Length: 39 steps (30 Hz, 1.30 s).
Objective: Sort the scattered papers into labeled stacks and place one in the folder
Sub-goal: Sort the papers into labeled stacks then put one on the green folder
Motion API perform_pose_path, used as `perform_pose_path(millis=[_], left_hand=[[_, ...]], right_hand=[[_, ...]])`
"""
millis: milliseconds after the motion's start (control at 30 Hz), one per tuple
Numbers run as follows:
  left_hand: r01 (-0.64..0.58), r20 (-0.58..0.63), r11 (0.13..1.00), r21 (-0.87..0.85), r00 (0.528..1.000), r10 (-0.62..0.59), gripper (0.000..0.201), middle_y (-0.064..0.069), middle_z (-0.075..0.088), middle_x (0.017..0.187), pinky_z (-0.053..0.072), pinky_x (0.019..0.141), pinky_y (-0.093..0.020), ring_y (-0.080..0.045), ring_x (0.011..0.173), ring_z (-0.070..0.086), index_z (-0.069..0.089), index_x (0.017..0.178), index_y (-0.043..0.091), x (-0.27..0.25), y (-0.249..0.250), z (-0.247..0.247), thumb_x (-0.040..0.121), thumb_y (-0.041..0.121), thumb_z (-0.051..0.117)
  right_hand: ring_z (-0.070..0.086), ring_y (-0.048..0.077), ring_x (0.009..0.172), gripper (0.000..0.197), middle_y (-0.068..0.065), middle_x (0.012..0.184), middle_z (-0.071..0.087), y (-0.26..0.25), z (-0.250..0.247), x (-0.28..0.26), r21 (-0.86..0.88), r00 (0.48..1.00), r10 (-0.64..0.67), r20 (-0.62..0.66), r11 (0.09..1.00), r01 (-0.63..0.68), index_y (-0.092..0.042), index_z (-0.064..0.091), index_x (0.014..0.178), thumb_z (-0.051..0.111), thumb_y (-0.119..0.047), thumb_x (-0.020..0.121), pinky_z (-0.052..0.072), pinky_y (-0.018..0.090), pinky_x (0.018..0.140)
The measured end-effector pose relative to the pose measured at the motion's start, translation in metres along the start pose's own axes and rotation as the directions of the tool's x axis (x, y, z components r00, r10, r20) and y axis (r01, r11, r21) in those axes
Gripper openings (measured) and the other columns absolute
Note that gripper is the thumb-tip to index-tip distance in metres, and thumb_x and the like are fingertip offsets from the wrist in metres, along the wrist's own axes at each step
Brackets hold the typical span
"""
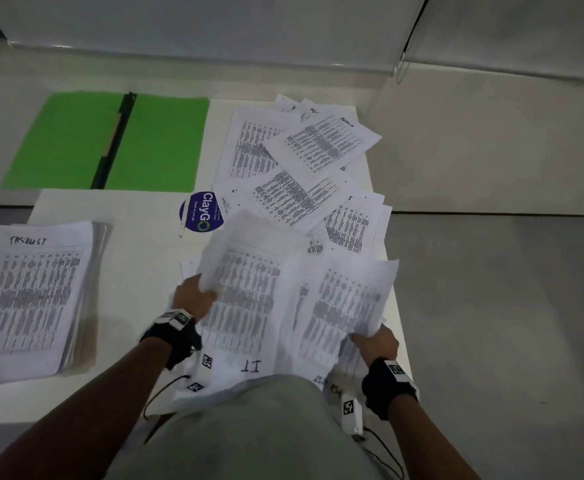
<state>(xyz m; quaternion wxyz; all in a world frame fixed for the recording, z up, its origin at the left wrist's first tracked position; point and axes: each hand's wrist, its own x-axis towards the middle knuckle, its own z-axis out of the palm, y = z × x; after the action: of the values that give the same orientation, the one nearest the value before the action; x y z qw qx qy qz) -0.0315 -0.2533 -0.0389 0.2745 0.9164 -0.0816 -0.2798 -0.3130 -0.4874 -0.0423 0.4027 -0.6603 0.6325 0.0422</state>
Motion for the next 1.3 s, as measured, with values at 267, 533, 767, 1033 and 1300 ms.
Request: perform_pose_path(millis=[267, 533, 767, 1033, 1300], left_hand=[[0.094, -0.221, 0.995, 0.024, 0.971, -0.086, 0.033, -0.021, 0.069, 0.094, 0.056, 0.079, -0.043, -0.038, 0.083, 0.065, 0.063, 0.114, 0.012, 0.012, -0.032, -0.044, 0.081, 0.012, 0.061], [0.070, -0.184, 0.997, -0.035, 0.980, -0.075, 0.032, -0.025, 0.066, 0.101, 0.053, 0.077, -0.040, -0.039, 0.089, 0.064, 0.060, 0.116, 0.004, 0.017, -0.027, -0.051, 0.085, 0.010, 0.061], [0.128, 0.020, 0.987, -0.099, 0.992, -0.127, 0.039, -0.020, 0.066, 0.099, 0.050, 0.075, -0.035, -0.031, 0.086, 0.062, 0.061, 0.111, -0.001, 0.029, -0.029, -0.044, 0.077, 0.013, 0.073], [0.195, 0.059, 0.975, -0.106, 0.980, -0.189, 0.038, -0.020, 0.068, 0.104, 0.053, 0.080, -0.037, -0.034, 0.094, 0.064, 0.062, 0.112, 0.000, 0.036, -0.044, -0.035, 0.075, 0.008, 0.072], [0.189, 0.074, 0.974, -0.128, 0.981, -0.181, 0.025, -0.020, 0.070, 0.096, 0.051, 0.077, -0.034, -0.030, 0.089, 0.067, 0.066, 0.093, 0.007, 0.034, -0.036, -0.037, 0.071, 0.015, 0.073]], right_hand=[[0.069, 0.012, 0.098, 0.050, -0.004, 0.103, 0.068, -0.036, -0.024, -0.014, 0.507, 0.976, -0.215, -0.034, 0.838, 0.203, -0.014, 0.056, 0.117, 0.079, 0.000, 0.074, 0.056, 0.027, 0.081], [0.059, 0.022, 0.122, 0.070, 0.004, 0.135, 0.059, -0.110, -0.090, 0.001, 0.815, 0.844, -0.528, 0.098, 0.529, 0.236, -0.015, 0.051, 0.135, 0.078, -0.007, 0.071, 0.053, 0.036, 0.094], [0.041, 0.034, 0.136, 0.070, 0.011, 0.133, 0.058, -0.137, -0.042, 0.042, 0.573, 0.953, -0.274, 0.129, 0.805, 0.154, -0.001, 0.050, 0.132, 0.084, -0.019, 0.073, 0.034, 0.046, 0.112], [0.051, 0.026, 0.127, 0.078, 0.008, 0.141, 0.052, -0.138, 0.014, 0.035, 0.264, 0.898, -0.370, 0.238, 0.914, 0.307, -0.013, 0.042, 0.141, 0.082, -0.016, 0.074, 0.043, 0.045, 0.106], [0.065, 0.023, 0.104, 0.054, 0.007, 0.109, 0.068, -0.210, -0.008, 0.011, 0.637, 0.711, -0.581, 0.397, 0.732, 0.242, -0.008, 0.062, 0.110, 0.085, -0.020, 0.063, 0.053, 0.031, 0.086]])
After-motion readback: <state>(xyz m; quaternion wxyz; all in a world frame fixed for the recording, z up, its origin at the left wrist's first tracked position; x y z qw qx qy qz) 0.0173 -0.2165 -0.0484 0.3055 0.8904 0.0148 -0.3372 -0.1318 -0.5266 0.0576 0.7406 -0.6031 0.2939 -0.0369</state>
